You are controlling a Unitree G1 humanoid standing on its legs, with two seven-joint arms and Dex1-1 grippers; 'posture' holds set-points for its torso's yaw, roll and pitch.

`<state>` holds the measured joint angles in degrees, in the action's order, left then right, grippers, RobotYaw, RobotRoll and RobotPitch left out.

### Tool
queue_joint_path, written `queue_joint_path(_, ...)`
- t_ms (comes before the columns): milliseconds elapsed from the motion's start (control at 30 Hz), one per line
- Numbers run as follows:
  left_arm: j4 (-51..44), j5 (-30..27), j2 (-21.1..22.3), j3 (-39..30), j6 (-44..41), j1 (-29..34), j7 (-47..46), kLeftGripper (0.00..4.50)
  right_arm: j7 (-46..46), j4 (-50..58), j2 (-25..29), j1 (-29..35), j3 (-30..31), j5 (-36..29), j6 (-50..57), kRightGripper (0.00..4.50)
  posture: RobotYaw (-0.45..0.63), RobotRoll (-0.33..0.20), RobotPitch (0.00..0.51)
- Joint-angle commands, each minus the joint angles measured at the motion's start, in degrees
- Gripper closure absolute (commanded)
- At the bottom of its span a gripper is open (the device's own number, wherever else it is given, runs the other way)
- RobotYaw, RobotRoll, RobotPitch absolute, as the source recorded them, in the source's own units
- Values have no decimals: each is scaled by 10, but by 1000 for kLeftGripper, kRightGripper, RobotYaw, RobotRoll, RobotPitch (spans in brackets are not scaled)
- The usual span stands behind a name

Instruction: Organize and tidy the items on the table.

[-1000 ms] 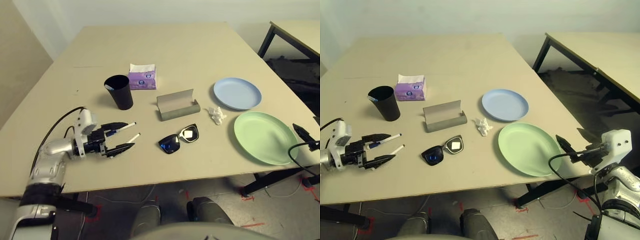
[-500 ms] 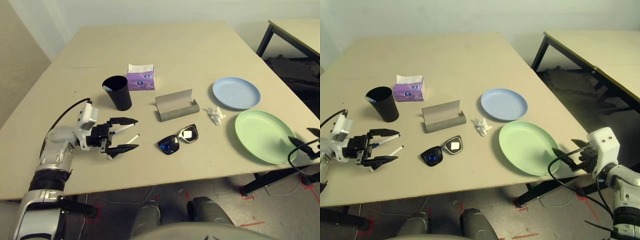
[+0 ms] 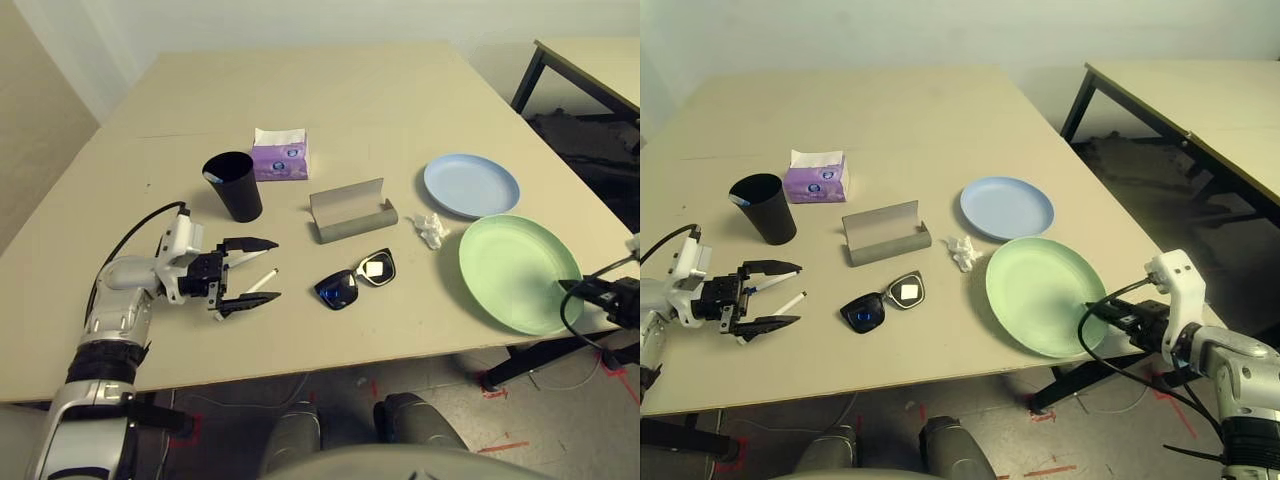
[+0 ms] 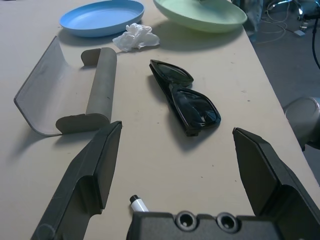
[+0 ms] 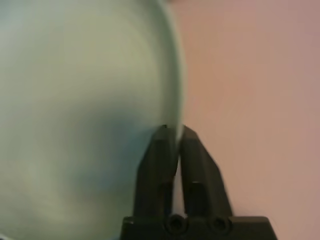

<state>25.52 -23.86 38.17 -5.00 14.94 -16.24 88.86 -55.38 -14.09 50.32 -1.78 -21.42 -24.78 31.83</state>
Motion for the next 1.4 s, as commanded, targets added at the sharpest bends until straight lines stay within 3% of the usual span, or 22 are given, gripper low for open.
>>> queue_joint_path(33, 12, 15, -3, 13, 11, 7, 2, 0, 13, 16, 10, 2, -12, -14, 49, 4491, -124, 0, 39)
queue_joint_path(233, 17, 16, -8, 17, 15, 5, 2, 0, 23, 55, 17, 4, -43, -59, 139, 4491, -128, 0, 37)
queue_joint_path(433, 26, 19, -11, 22, 23, 2, 4, 0, 28, 5, 39, -15, -74, -62, 150, 4491, -127, 0, 40)
queue_joint_path(533, 28, 21, -12, 24, 26, 3, 3, 0, 11, -83, 71, -55, -58, -42, 123, 4491, -121, 0, 42)
queue_joint_path(667, 31, 23, -13, 26, 32, 7, 3, 0, -10, -228, 108, -161, -22, -8, 81, 4491, -111, 0, 45)
queue_joint_path(800, 26, 25, -13, 26, 37, 17, 0, 0, -15, -347, 118, -292, 14, 24, 80, 4491, -93, 0, 52)
queue_joint_path(967, 14, 24, -13, 26, 38, 34, -6, 0, -13, -457, 118, -390, 26, 47, 85, 4491, -79, 0, 61)
queue_joint_path(1400, -10, 16, 0, 18, 26, 54, -15, 0, 11, -573, 114, -474, 7, 55, 122, 4491, -61, 0, 73)
